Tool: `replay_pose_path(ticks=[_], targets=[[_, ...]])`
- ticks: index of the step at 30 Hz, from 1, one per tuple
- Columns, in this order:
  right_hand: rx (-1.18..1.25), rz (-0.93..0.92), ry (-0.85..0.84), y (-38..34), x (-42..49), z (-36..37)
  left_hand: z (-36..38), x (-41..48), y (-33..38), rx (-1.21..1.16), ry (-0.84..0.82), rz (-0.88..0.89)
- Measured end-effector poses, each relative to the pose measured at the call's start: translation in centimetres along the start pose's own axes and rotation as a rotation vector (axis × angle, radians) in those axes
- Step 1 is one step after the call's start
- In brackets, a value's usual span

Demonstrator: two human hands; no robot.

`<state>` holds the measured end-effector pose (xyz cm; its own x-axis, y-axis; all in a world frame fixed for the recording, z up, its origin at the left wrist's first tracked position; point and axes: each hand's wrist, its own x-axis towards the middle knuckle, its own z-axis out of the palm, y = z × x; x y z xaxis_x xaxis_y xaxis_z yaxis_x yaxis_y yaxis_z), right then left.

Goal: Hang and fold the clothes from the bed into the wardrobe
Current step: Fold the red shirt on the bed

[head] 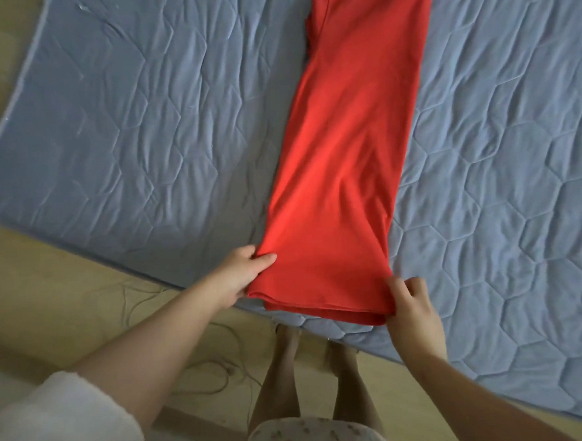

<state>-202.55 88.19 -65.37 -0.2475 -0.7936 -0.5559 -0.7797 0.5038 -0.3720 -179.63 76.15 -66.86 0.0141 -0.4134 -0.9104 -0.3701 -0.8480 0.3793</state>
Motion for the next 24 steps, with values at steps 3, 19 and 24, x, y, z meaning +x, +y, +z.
replay_pose_path(ticks=[3,19,24], targets=[[-0.071,-0.024,-0.113,0.4,-2.6,1.1,0.1,0.8,-0.7,0.456,0.076,0.137],[0.418,0.479,-0.135,0.4,3.8,2.4,2.5,2.8,-3.8,0.52,0.158,0.013],[0.552,0.534,-0.194,0.7,3.0,2.3,2.3,1.1,-4.8,0.312,0.09,0.02]])
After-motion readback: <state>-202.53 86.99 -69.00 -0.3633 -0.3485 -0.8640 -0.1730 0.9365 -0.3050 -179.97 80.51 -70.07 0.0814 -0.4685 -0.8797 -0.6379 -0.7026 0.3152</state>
